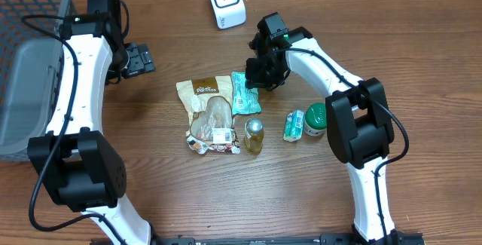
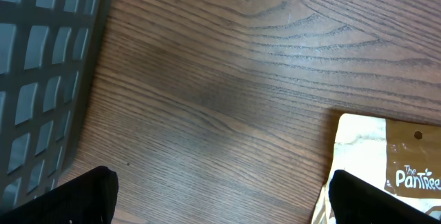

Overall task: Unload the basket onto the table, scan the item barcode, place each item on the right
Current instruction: 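Move the right gripper over the light-green packet and grasp it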

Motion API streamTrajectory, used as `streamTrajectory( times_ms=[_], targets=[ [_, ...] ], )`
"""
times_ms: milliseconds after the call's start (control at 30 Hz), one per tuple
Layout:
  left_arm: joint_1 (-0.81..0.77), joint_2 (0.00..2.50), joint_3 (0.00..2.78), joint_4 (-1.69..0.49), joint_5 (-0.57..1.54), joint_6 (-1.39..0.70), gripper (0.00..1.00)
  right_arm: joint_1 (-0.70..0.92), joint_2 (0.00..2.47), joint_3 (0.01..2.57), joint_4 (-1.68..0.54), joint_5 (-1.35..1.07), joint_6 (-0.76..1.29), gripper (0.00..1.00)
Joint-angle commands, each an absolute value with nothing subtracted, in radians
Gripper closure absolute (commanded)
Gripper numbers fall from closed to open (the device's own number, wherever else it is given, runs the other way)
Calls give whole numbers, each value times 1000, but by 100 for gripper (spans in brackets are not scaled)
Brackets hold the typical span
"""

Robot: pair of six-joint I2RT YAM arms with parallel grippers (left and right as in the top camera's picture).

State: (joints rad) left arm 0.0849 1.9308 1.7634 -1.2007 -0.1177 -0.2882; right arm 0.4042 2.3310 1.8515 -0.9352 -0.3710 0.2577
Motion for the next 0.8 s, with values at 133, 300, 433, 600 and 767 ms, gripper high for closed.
streamTrajectory(
  times_ms=[133,300,433,600,767],
  targets=[
    [78,1915,1779,-1200,-131,-284,0,363,2318,1875,-988,-93,322,96],
    [78,1915,1779,-1200,-131,-284,0,360,2274,1914,-1012,-57,318,96],
    [78,1915,1779,-1200,-130,-284,0,357,2230,1920,-1038,-73,318,96],
    [78,1915,1779,-1200,-131,-284,1,352,2168,1920,-1149,-129,318,96],
    [78,1915,1779,-1200,-131,-284,0,353,2167,1905,-1247,-175,318,96]
  ],
)
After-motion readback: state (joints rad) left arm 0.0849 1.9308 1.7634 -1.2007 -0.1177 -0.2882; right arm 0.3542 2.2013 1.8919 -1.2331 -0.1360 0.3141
